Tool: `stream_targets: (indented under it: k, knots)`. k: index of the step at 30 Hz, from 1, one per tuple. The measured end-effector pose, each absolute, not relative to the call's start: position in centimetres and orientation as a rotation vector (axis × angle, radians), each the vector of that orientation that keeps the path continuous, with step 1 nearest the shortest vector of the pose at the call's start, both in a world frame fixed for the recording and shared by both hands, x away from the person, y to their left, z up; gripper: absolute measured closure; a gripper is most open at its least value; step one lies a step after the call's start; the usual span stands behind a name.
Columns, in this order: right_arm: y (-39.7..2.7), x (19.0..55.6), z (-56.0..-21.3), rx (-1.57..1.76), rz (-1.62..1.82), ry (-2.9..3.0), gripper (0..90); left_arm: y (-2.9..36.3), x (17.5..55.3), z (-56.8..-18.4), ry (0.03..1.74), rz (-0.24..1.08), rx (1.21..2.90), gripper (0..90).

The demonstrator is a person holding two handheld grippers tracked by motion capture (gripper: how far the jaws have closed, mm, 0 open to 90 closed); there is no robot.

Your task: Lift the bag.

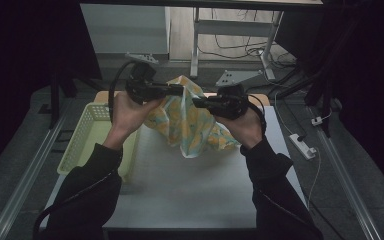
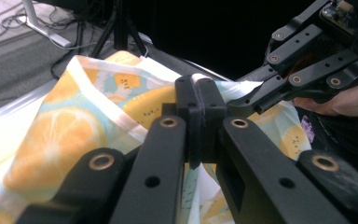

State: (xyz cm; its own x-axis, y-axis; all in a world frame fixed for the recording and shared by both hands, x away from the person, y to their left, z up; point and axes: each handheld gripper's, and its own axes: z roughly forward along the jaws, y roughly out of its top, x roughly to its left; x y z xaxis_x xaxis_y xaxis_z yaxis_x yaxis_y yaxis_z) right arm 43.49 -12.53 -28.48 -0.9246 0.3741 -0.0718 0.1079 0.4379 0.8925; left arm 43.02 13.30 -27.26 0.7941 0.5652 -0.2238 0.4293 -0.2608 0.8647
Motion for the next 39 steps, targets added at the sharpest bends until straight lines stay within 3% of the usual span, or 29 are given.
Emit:
stream_targets:
  k: [18,39]
  knots:
    - [-12.2,43.7,-25.8,0.426,1.481,2.379,89.7,14.7,43.9,-24.8,0.794,0.235,1.814,89.5]
    - [-12.2,45.6,-30.9,0.511,1.403,2.46,89.5,12.6,45.6,-30.2,0.785,0.217,1.91,89.2]
